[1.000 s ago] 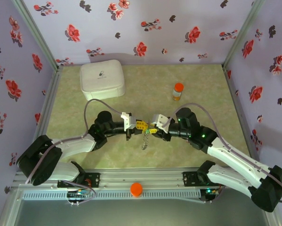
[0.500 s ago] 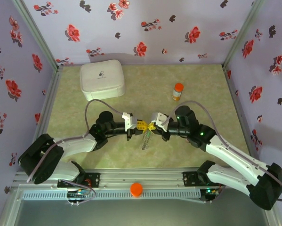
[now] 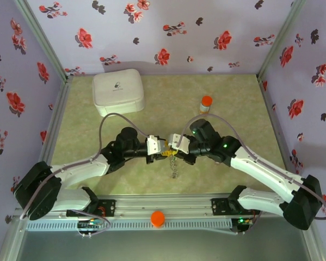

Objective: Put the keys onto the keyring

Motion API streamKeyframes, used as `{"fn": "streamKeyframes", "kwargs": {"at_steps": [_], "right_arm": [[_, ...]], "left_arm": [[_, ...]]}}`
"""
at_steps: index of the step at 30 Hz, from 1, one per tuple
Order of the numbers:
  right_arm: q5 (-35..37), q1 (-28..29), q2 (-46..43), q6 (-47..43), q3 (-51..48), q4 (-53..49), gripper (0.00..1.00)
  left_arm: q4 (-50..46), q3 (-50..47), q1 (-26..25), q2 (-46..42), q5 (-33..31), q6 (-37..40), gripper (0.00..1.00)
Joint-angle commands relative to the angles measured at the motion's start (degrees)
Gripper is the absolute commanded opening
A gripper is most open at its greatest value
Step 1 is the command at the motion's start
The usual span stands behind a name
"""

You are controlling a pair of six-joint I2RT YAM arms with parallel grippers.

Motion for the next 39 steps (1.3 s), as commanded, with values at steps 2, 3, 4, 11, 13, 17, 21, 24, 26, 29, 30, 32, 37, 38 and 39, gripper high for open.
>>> {"fn": "streamKeyframes", "kwargs": {"at_steps": [2, 3, 4, 11, 13, 17, 21, 24, 26, 29, 30, 32, 37, 38, 39], "right_arm": [[0.5, 1.0, -1.2, -0.4, 1.4, 1.5, 0.00], [0.9, 1.0, -1.3, -0.4, 1.4, 1.6, 0.00], [1.0, 1.0, -1.5, -0.4, 1.2, 1.8, 0.00], [1.3, 1.1, -1.8, -0.1, 0.5, 2.4, 0.00], [1.5, 1.1, -2.0, 0.0, 0.2, 2.7, 0.00], [1.5, 1.2, -2.0, 0.3, -0.1, 3.5, 0.00], [0.3, 1.8, -1.9, 1.6, -1.1, 5.8, 0.00], [0.0, 2.4, -1.7, 2.5, -2.1, 7.8, 0.00], [0.0, 2.6, -1.7, 3.0, -2.8, 8.8, 0.00], [0.4, 2.6, -2.7, 3.8, -3.9, 10.2, 0.00], [0.9, 2.6, -3.6, 4.0, -4.7, 11.0, 0.02], [1.8, 1.8, -6.9, 5.7, -7.7, 14.1, 0.20], [-3.2, -3.0, -14.3, 13.2, -14.4, 21.1, 0.34], [-3.2, -3.3, -15.3, 13.9, -15.2, 21.8, 0.35], [-3.0, -3.5, -16.3, 14.4, -16.0, 22.3, 0.36]], "left_arm": [[-1.8, 0.5, -0.2, -0.8, -0.6, 2.9, 0.33], [-1.7, 0.1, -0.2, -0.9, -0.1, 3.5, 0.34], [-1.7, -0.1, -0.2, -1.0, -0.1, 3.6, 0.34], [-2.2, -0.6, -0.2, -0.7, 0.0, 3.9, 0.19], [-2.5, -0.6, -0.2, -0.5, 0.1, 4.2, 0.19], [-2.4, -0.5, -0.2, -0.1, 0.2, 4.2, 0.23], [-2.4, 0.1, -0.2, 0.3, 1.1, 4.0, 0.15], [-1.9, 0.6, -0.2, 0.9, 1.8, 3.6, 0.11], [-1.5, 0.9, -0.2, 1.2, 2.5, 3.4, 0.04], [0.7, 0.5, -0.1, 1.4, 2.7, 2.5, 0.00], [2.0, 0.1, -0.1, 1.5, 2.7, 2.0, 0.00], [5.8, -1.0, 0.0, 2.2, 2.7, 0.5, 0.00], [21.8, -4.9, 0.2, 6.4, 1.8, -5.5, 0.00], [25.6, -5.6, 0.4, 7.5, 1.4, -7.4, 0.00], [28.9, -6.0, 0.5, 8.4, 1.2, -9.1, 0.00]]}}
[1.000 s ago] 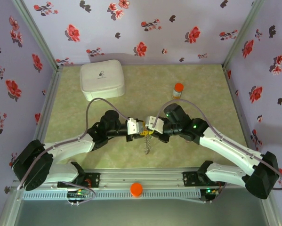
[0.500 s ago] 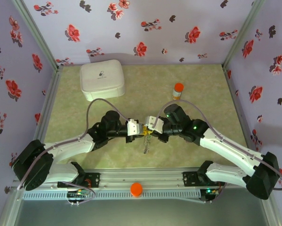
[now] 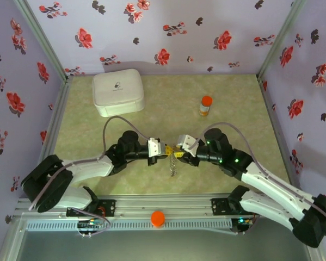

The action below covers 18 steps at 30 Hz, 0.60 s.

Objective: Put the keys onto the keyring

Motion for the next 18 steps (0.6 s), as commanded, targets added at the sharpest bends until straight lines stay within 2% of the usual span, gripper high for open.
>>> {"fn": "streamKeyframes", "kwargs": {"at_steps": [1, 4, 9, 12, 16, 18], "right_arm": [[-1.9, -1.0, -3.2, 5.4, -2.6, 6.4, 0.36], [2.8, -1.5, -6.4, 8.2, -4.6, 8.4, 0.39], [10.6, -1.7, -12.4, 11.8, -7.0, 6.4, 0.40], [7.8, -1.7, -12.9, 12.1, -8.2, 6.1, 0.39], [1.2, -1.7, -8.2, 10.8, -5.9, 5.9, 0.36], [1.0, -1.7, -7.3, 10.6, -5.4, 6.9, 0.36]], "left_arm": [[18.2, -2.0, 0.6, 2.9, -0.4, -7.3, 0.00], [23.4, -2.4, 0.9, 4.6, -1.0, -10.2, 0.00], [24.0, -1.9, 0.8, 5.7, -1.0, -11.5, 0.00], [24.1, -1.7, 0.9, 6.0, -1.0, -11.6, 0.00], [24.2, -1.7, 0.9, 5.4, -0.4, -11.9, 0.00], [24.1, -1.8, 0.9, 4.8, 0.2, -11.8, 0.00]]}}
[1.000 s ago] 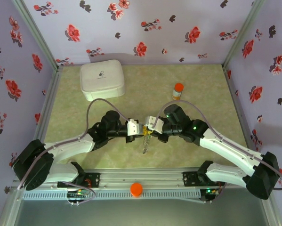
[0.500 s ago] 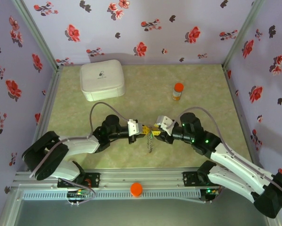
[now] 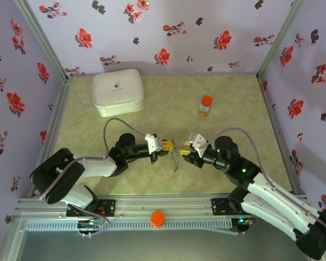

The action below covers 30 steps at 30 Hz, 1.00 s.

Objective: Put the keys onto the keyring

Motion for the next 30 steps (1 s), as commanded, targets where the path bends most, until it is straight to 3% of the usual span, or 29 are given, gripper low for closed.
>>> {"fn": "streamKeyframes", "kwargs": {"at_steps": [1, 5, 12, 19, 30], "right_arm": [[-2.2, -0.2, 0.7, -0.1, 1.7, 2.1, 0.36], [4.2, -0.1, -1.1, -2.2, 2.5, 1.2, 0.36], [1.5, 0.6, 4.4, -5.0, 5.7, -1.5, 0.35], [-2.3, 1.0, 7.1, -6.1, 7.0, -3.4, 0.24], [-0.3, 0.9, 2.3, -9.8, 5.6, -5.9, 0.32]], "left_arm": [[4.7, 0.7, 0.3, -1.1, 1.4, -1.0, 0.00], [4.3, 0.0, 0.4, -2.5, 2.0, -0.9, 0.00], [4.2, -0.2, 0.3, -3.3, 3.5, -0.9, 0.00], [2.5, 0.1, 0.5, -4.5, 4.1, -1.5, 0.00], [-1.9, 2.2, 0.7, -5.2, 4.8, -0.4, 0.00]]}}
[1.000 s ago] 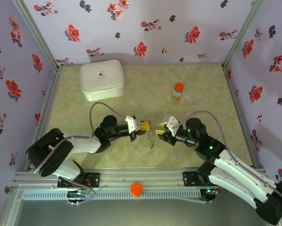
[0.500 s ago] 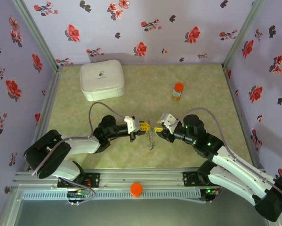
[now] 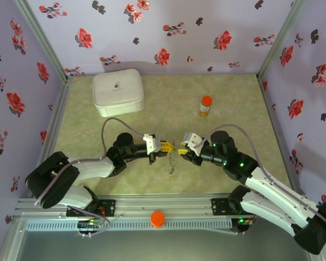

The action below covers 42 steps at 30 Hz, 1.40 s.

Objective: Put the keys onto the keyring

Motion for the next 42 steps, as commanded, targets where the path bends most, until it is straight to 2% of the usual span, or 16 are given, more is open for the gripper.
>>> {"fn": "streamKeyframes", "kwargs": {"at_steps": [1, 7, 14, 22, 26, 29, 32, 37, 42], "right_arm": [[0.2, 0.5, -0.3, -2.2, 0.4, -1.4, 0.32], [-3.0, 0.5, 4.1, -4.1, 2.6, -1.9, 0.30], [-2.3, 0.5, 3.9, -4.6, 2.6, -2.1, 0.12], [-0.9, 0.5, 7.1, -4.5, 3.7, -5.2, 0.01], [-0.5, 0.7, 10.7, -2.9, 5.5, -4.6, 0.00], [-0.6, 0.9, 10.8, -1.9, 5.8, -3.6, 0.06], [0.1, 0.9, 9.1, -1.5, 5.1, -3.4, 0.17], [-0.2, 0.7, 2.8, -1.8, 1.3, -0.3, 0.32], [-4.4, 0.7, 3.0, -1.9, 0.7, 2.7, 0.33]], "left_arm": [[0.2, 2.5, 0.4, -1.9, 1.5, 0.0, 0.00], [-0.9, 3.1, 0.4, -2.3, 2.7, -0.6, 0.00], [-1.1, 2.7, 0.4, -2.3, 2.8, -0.6, 0.00], [1.1, 3.0, 0.4, -1.6, 3.0, -1.6, 0.00], [1.1, 3.5, 0.2, -1.7, 3.6, -1.8, 0.00], [1.2, 3.6, 0.2, -1.4, 3.9, -1.8, 0.00], [2.2, 3.1, 0.0, -1.0, 3.9, -1.9, 0.00], [4.0, 2.3, 0.0, -0.1, 3.9, -2.2, 0.00], [5.4, 2.1, 0.0, 0.3, 3.9, -2.8, 0.00]]}}
